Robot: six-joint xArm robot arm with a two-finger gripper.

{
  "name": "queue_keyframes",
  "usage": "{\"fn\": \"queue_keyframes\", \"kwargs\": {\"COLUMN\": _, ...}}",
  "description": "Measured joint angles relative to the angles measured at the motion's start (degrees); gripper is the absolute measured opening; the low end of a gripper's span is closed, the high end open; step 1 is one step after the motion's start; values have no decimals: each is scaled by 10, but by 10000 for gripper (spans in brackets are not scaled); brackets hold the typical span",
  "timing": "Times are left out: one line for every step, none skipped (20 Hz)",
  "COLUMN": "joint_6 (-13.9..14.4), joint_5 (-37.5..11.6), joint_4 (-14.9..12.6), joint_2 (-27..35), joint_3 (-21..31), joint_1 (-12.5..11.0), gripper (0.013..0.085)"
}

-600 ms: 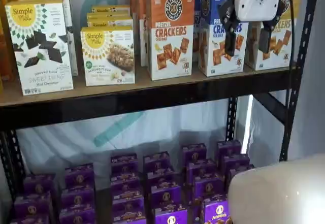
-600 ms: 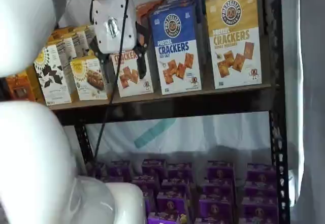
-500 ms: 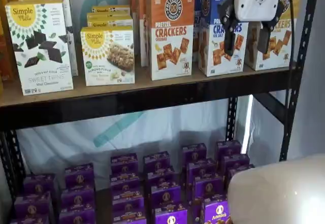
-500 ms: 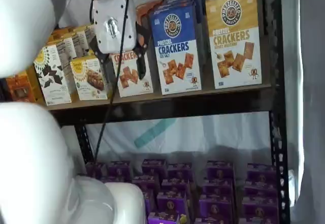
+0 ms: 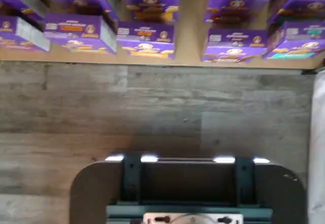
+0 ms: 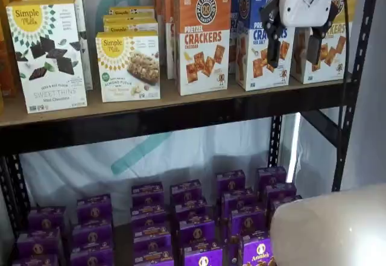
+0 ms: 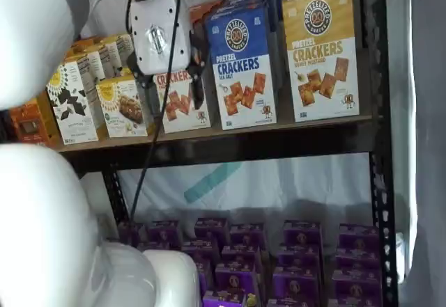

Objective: Retrieve the yellow and white box located on the top shelf, the sixth one from the left

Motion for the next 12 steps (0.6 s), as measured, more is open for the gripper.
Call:
{"fn": "queue_keyframes", "kwargs": {"joint_6": -11, "joint_5": -7, "joint_4": -8, "joint_2": 0, "joint_3": 2, "joint_1": -8, "gripper": 850}}
{"fn": "queue_keyframes", "kwargs": {"joint_6": -23, "joint_5": -15, "joint_4": -14, "joint_2": 0, "joint_3": 3, "joint_1": -19, "gripper": 850}}
{"fn": "queue_keyframes", "kwargs": {"joint_6": -36, "joint_5": -22, "joint_4": -20, "joint_2": 1, "joint_3": 5, "joint_1": -30, "gripper": 850}}
{"fn": "queue_keyframes", "kwargs": {"joint_6": -48, "joint_5": -30, "joint_4": -26, "joint_2": 1, "joint_3": 7, "joint_1": -41, "gripper": 850}}
{"fn": "queue_keyframes", "kwargs": {"joint_6": -67, "joint_5": -42, "joint_4": -31, "joint_2": 2, "joint_3": 9, "joint_1": -58, "gripper": 850}}
{"fn": "queue_keyframes", "kwargs": {"joint_6": -86, "joint_5": -51, "joint_4": -32, "joint_2": 5, "joint_3": 10, "joint_1": -78, "gripper": 850}}
{"fn": "queue_keyframes", "kwargs": {"joint_6": -103, "joint_5": -60, "joint_4": -32, "joint_2": 7, "joint_3": 12, "joint_1": -96, "gripper": 850}}
{"fn": "queue_keyframes", "kwargs": {"joint_6": -122, "joint_5": -71, "joint_4": -31, "joint_2": 9, "joint_3": 14, "joint_1": -116, "gripper": 850}}
{"fn": "queue_keyframes", "kwargs": {"joint_6": -138, "joint_5": -82, "joint_4": -28, "joint_2": 10, "joint_3": 16, "joint_1": -133, "gripper": 850}}
{"fn": "queue_keyframes", "kwargs": {"joint_6": -156, "joint_5": -93, "joint_4": -23, "joint_2": 13, "joint_3": 17, "joint_1": -153, "gripper": 850}}
{"fn": "queue_keyframes", "kwargs": {"joint_6": -176, "joint_5": -104, "joint_4": -15, "joint_2": 16, "joint_3": 18, "joint_1": -175, "gripper": 850}}
{"fn": "queue_keyframes", "kwargs": {"joint_6": -193, "joint_5": -114, "joint_4": -9, "joint_2": 20, "joint_3": 18, "joint_1": -195, "gripper": 850}}
